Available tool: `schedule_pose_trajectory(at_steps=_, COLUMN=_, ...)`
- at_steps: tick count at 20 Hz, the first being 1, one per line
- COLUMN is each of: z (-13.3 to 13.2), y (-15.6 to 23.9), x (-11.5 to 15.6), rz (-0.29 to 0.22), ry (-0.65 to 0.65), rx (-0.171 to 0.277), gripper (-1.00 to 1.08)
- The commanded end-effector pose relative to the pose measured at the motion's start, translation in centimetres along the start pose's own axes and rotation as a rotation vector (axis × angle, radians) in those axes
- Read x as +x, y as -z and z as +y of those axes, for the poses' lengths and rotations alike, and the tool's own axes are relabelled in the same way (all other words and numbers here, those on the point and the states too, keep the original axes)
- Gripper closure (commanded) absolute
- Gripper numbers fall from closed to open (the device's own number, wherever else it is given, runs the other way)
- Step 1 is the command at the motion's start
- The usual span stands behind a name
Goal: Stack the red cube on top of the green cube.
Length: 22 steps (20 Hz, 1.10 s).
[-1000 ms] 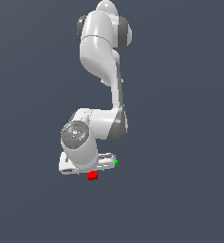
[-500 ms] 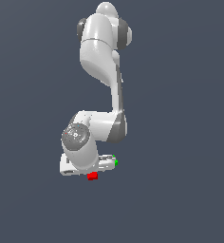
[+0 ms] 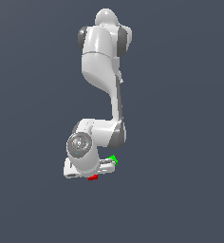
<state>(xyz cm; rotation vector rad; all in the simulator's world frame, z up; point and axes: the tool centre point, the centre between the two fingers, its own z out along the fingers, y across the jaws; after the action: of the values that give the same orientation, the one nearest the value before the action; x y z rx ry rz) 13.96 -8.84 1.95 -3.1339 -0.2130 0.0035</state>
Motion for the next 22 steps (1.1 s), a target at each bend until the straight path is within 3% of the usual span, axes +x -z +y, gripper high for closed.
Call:
schedule_pose_trajectory(at_steps=1, z=0.0, y=-0.1, x=0.1, rz=0.002, ry=0.0, rx=-0.001, gripper=-0.92)
schedule_pose_trajectory(at_steps=3, z=0.0, y=0.0, x=0.2, rz=0.002, ry=0.0, rx=-0.001, gripper=-0.92)
schedule_pose_trajectory(at_steps=4, z=0.0, y=0.0, x=0.2, rz=0.002, ry=0.0, rx=-0.001, gripper=1.08)
schedule_pose_trajectory(at_steps=22, z=0.0, y=1.8, x=0.1, rz=0.002, ry=0.0, rx=0.0, gripper=1.08)
